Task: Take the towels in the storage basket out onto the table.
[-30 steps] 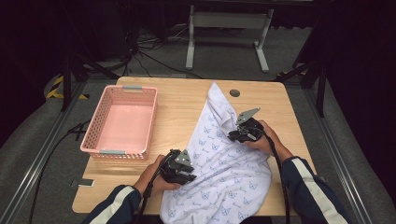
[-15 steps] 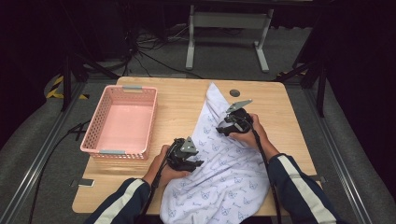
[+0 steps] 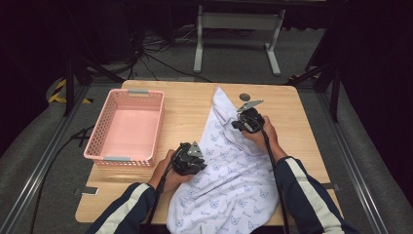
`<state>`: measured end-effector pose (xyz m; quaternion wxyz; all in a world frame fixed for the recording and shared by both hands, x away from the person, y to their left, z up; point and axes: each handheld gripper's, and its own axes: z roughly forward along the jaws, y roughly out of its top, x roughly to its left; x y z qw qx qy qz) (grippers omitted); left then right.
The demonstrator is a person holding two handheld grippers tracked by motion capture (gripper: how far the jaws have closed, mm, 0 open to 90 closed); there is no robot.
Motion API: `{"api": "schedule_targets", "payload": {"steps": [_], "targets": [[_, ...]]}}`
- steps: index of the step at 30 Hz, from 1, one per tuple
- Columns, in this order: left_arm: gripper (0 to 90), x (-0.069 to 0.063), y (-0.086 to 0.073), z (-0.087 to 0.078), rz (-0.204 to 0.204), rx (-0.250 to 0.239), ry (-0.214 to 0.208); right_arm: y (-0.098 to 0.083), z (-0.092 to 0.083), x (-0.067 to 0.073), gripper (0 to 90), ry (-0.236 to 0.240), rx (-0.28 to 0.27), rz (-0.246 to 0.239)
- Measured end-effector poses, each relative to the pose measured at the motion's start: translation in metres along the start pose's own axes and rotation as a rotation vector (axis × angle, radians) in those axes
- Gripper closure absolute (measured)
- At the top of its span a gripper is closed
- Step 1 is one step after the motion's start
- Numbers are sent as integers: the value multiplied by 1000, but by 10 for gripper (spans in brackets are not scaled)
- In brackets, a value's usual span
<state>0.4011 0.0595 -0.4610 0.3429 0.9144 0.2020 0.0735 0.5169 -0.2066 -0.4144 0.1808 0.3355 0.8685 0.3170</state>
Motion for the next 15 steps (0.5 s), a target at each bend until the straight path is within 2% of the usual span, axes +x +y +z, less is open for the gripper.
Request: {"api": "schedule_targets", "payload": {"steps": [2,3,4,5,7,8,10,11,13,14,15], "targets": [[825,-4,-2,-4,16,19,21,1,-9,-7,900,-35,-7,-3],[831,-4,-2,-4,16,19,21,1,-9,-7,900,-35,-7,-3],[830,-6,-3,-6,3,28,27,0,-21,-21,900,-81,-19,17],[831,-7,-4,-7,6,38,27,-1,-26,-26,900,-100,-24,26],[833,-8,-5,-8,3,39,30,-6,-35,-42,900,-131,-30,55],[833,-8,-6,-9,3,43,32,-6,-35,-42,900,-131,-30,55],[828,-9,-9,-11,0,39,30,-15,-47,-65,900,-181,-35,118],[824,-10,-9,-11,1,36,30,-18,-49,-73,900,-176,-26,136],[809,-12,-12,-12,4,24,13,-23,-52,-77,891,-174,-26,142],[809,-13,-12,-12,5,22,6,-23,-53,-74,877,-155,-39,141],[810,-15,-12,-12,9,21,-6,-21,-52,-69,863,-133,-45,119]]}}
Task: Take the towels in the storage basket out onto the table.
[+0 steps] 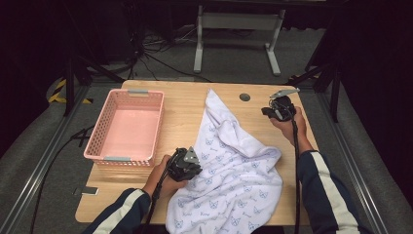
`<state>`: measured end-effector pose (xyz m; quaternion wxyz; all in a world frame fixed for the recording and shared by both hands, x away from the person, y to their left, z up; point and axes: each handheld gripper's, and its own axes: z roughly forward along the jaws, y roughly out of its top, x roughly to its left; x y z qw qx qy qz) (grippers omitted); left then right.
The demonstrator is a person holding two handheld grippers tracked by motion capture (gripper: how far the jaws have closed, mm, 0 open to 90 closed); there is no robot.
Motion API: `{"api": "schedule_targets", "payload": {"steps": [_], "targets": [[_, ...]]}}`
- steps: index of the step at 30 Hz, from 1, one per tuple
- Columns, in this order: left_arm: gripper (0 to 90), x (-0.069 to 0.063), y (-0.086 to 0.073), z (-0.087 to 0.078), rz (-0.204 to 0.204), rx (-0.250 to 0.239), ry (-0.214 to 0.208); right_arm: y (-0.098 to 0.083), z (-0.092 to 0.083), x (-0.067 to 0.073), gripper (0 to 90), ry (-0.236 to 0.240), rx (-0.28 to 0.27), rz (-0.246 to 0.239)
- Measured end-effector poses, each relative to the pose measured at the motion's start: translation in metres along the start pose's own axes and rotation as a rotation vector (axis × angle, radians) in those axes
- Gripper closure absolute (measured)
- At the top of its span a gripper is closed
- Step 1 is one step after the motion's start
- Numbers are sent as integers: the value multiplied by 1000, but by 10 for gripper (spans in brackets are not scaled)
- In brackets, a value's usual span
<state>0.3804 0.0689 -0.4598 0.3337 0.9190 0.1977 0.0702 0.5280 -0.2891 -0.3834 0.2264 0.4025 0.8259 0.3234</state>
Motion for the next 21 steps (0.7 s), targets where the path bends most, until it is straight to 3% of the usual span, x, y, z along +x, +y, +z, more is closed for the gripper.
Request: {"api": "schedule_targets", "payload": {"steps": [2,3,4,6,7,10,11,13,17,18,19,21], "targets": [[812,-5,0,-2,10,15,-28,3,1,19,837,54,-13,-51],[812,-11,-1,-2,14,13,-34,4,2,30,829,105,-14,-69],[811,-13,-1,-3,19,19,-45,6,5,50,798,169,-4,-134],[810,-15,-3,-3,22,12,-52,6,8,73,731,256,7,-170],[810,-18,-3,-4,22,17,-59,6,8,73,731,256,7,-170],[806,-22,-4,-5,32,21,-69,3,15,107,605,347,41,-247],[806,-22,-4,-6,45,26,-73,3,17,114,580,353,57,-259],[808,-23,-6,-5,28,10,-71,5,31,138,493,346,100,-306],[813,-20,-7,-5,32,7,-86,7,48,146,458,321,138,-306],[817,-19,-7,-5,29,5,-90,7,58,148,476,288,153,-310],[817,-19,-7,-5,31,2,-93,7,58,148,476,288,153,-310],[817,-18,-8,-5,24,-5,-98,7,67,149,567,239,176,-311]]}}
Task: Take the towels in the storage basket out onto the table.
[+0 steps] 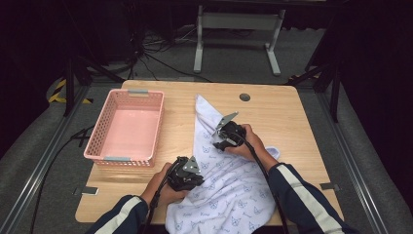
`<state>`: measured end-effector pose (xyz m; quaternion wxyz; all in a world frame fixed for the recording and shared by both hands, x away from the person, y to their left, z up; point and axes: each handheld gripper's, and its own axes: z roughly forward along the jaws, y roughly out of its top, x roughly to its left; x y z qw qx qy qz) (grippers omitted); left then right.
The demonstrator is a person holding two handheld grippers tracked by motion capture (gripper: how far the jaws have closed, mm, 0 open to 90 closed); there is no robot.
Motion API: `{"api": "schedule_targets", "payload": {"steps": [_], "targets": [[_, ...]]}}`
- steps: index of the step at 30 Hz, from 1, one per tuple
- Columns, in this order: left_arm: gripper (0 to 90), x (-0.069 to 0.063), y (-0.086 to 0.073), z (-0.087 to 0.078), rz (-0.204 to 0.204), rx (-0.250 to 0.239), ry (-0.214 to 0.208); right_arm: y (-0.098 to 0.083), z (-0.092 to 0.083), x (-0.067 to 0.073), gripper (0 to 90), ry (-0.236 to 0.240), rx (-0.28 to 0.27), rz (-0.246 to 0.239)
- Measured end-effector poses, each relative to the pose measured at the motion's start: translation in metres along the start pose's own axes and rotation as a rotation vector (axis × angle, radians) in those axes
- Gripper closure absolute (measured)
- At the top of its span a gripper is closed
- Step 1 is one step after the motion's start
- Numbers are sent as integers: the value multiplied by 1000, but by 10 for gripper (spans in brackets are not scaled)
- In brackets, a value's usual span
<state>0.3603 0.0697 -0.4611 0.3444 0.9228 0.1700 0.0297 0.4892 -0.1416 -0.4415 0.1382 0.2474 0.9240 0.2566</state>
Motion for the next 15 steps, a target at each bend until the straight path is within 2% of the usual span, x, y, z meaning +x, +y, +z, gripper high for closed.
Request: {"api": "schedule_targets", "payload": {"steps": [3,4,6,7,8,9,10,12,14,15], "targets": [[817,1,-1,0,4,-7,-7,1,-1,-2,773,-47,-7,-11],[816,1,-1,0,6,-6,-6,1,-2,-2,816,-46,-10,-7],[816,0,0,0,10,-2,-3,-1,-6,-4,836,-59,-13,-13],[816,1,0,0,19,-3,2,-1,-9,-6,835,-37,-27,-6],[816,1,0,0,19,-3,2,-1,-9,-6,835,-37,-27,-6],[816,1,0,0,19,-2,1,-2,-15,-8,830,-28,-47,8],[816,0,0,0,15,4,-5,-5,-29,-15,814,-23,-90,38],[816,0,1,0,23,11,-5,-6,-33,-18,813,-17,-99,54],[816,1,1,0,22,11,-5,-10,-42,-25,824,-39,-109,59],[816,1,1,0,20,7,-6,-14,-46,-30,823,-34,-115,70]]}}
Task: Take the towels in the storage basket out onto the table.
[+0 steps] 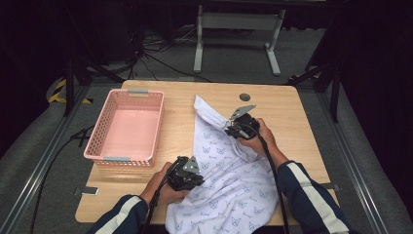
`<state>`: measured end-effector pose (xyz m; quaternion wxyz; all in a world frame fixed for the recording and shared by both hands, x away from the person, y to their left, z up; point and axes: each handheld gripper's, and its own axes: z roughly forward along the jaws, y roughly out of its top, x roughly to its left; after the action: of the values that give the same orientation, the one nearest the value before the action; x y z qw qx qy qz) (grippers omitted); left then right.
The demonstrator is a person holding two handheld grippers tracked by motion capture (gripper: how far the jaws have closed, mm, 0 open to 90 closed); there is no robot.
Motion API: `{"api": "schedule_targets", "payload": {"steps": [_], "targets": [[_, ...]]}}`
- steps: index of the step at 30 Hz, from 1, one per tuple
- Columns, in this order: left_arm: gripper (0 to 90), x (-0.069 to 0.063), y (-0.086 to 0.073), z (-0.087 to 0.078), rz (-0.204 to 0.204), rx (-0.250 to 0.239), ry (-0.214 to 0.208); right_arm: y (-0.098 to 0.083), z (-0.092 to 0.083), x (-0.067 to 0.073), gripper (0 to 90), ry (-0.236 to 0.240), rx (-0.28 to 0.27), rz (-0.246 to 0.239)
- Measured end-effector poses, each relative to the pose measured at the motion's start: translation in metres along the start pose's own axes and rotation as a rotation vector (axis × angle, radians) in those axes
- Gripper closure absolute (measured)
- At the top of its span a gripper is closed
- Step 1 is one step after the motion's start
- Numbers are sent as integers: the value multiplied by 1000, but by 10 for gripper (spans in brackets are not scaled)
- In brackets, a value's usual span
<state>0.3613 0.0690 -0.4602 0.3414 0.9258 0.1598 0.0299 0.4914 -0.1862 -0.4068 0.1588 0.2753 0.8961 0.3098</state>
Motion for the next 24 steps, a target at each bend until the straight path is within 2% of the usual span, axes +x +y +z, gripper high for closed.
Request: {"api": "schedule_targets", "payload": {"steps": [2,5,9,15,20,24], "targets": [[815,1,0,0,1,-5,-2,-3,-6,-7,832,-2,-5,27],[815,1,0,1,-4,-5,-6,-6,-14,-14,837,-29,-19,29],[816,1,0,0,-9,4,-12,-14,-30,-30,829,-37,-55,89],[815,2,0,0,-13,-1,-13,-32,-40,-57,826,-67,-54,160],[815,3,0,0,-15,6,-19,-46,-49,-73,797,-45,-95,226],[815,3,0,0,-17,7,-20,-54,-54,-80,820,-39,-108,246]]}}
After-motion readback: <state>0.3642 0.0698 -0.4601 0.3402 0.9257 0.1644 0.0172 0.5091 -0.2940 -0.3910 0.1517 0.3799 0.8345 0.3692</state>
